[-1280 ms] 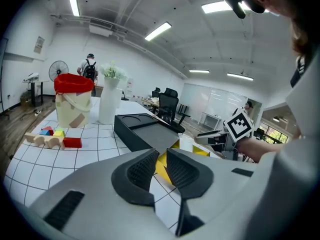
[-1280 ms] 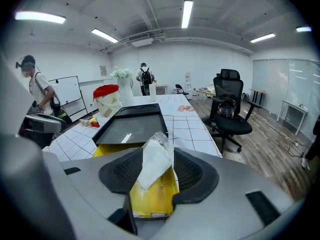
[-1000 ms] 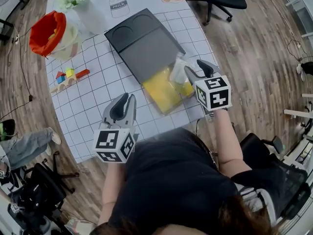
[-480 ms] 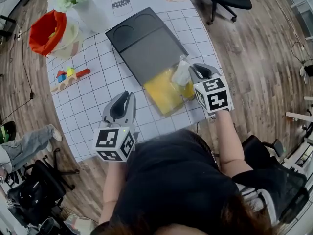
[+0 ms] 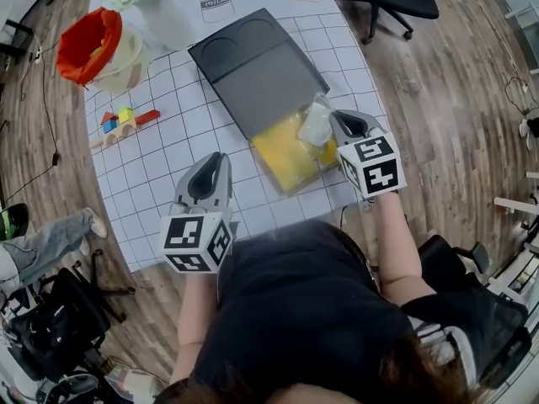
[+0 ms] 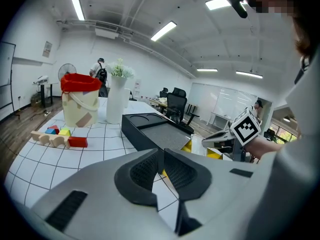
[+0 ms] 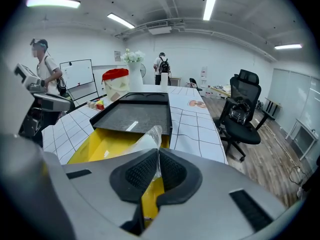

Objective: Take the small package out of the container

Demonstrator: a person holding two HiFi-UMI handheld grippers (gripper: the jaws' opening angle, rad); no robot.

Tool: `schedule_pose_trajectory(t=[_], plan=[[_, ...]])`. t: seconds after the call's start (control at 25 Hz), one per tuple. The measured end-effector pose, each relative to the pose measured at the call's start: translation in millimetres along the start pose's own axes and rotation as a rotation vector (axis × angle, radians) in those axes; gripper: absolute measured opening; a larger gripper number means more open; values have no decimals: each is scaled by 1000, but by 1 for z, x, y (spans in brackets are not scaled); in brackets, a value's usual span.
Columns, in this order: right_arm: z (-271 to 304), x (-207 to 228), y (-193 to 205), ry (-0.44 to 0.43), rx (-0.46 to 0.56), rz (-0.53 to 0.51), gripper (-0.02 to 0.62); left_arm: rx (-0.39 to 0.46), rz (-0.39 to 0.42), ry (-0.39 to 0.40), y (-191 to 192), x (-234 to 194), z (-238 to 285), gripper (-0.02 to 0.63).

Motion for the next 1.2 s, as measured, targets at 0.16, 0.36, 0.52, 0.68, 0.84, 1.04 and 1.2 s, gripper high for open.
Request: schedule_pose_trajectory(t=[0.16, 0.36, 0.52, 0.68, 0.84, 1.04, 1.2], plan=[[-9, -8, -5, -22, 24, 1, 21, 15, -8, -28, 3, -4, -13, 58], [-23, -18, -20, -47, 67, 6, 20, 43, -4, -70, -1, -13, -35, 54], [-36, -30, -36, -62, 110, 8, 20, 69, 10, -89, -6, -23, -52, 54], [-49, -48, -58, -81, 151, 27, 20, 93, 25, -98, -14, -37, -70, 52], [-58, -75, -83, -104, 186, 35, 20, 111, 38, -110, -24, -54, -98, 52], [-63, -115, -115, -130, 214, 24, 20, 113, 44, -135, -32, -80, -139, 52], [-65, -152, -139, -166, 243, 1, 20, 123, 43, -156, -37, -103, -166, 52]])
Point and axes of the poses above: the fingertips, and each gripper's own axes: z forward along the fingers, x to its right, y out of its underside, the point moved 7 cm from there along -z, backward along the fingers, and after that the axes turned 15 degrees about y, right-handed, at the moved point
